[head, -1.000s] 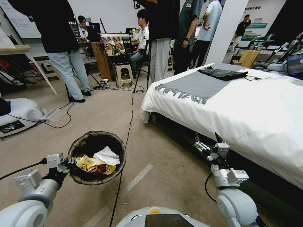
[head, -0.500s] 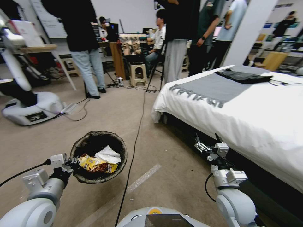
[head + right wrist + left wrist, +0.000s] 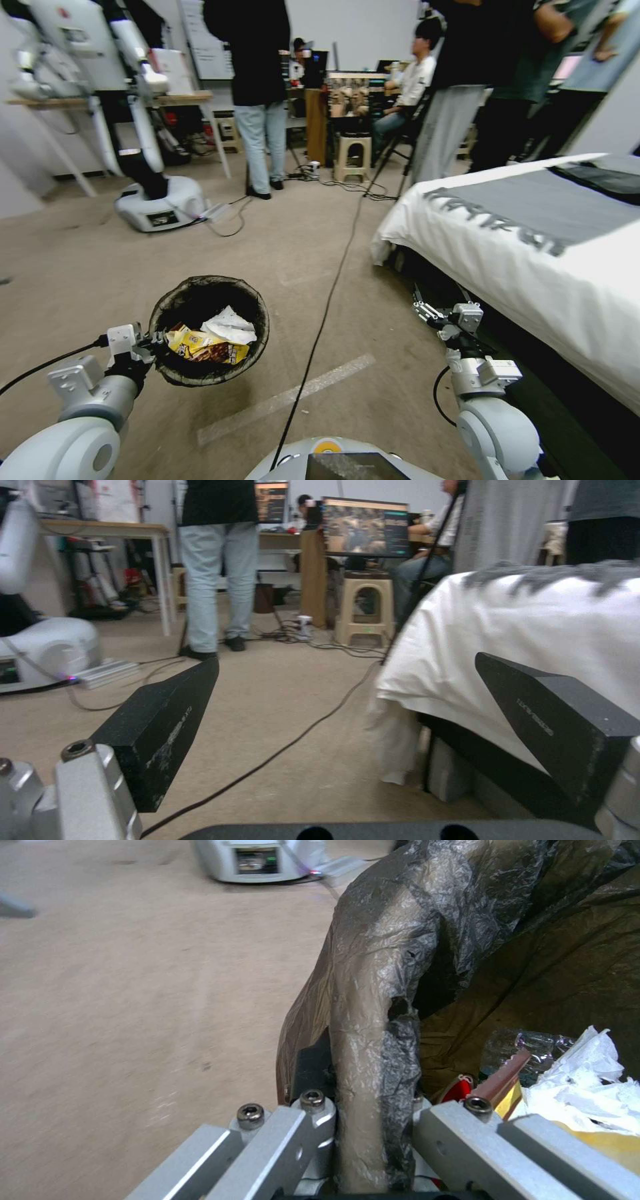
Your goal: Pick up the trash bin, then pick up the garbage from the floor and place it into the trash bin.
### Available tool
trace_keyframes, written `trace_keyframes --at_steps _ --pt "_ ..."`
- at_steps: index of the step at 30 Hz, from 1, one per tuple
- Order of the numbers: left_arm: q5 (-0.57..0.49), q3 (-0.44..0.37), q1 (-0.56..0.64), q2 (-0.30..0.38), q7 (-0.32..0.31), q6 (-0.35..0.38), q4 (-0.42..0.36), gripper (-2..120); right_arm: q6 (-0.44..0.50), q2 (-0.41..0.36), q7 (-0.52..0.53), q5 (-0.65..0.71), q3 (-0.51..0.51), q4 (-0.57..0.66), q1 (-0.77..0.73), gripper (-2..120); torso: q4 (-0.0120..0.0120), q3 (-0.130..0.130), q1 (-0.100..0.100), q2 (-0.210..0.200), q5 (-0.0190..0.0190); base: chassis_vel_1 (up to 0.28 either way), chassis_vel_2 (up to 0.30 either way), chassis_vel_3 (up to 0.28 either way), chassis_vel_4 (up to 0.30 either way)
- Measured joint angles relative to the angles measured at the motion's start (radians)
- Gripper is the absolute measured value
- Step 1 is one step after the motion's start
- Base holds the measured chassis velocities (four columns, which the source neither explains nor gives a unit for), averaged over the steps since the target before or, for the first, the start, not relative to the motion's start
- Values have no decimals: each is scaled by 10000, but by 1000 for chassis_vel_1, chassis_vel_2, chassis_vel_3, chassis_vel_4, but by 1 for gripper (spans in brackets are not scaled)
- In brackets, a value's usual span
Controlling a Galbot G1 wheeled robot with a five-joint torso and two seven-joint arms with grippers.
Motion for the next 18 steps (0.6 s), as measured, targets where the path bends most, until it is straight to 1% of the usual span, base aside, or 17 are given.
trace_keyframes --at_steps 11,18 --pt "-190 86 -133 192 -141 22 0 2 12 64 5 -1 36 -2 -47 100 -4 0 0 0 0 123 127 132 121" --pt "-199 129 -154 227 -168 28 0 2 22 105 14 3 102 -2 -45 100 0 0 0 0 1 138 131 132 134"
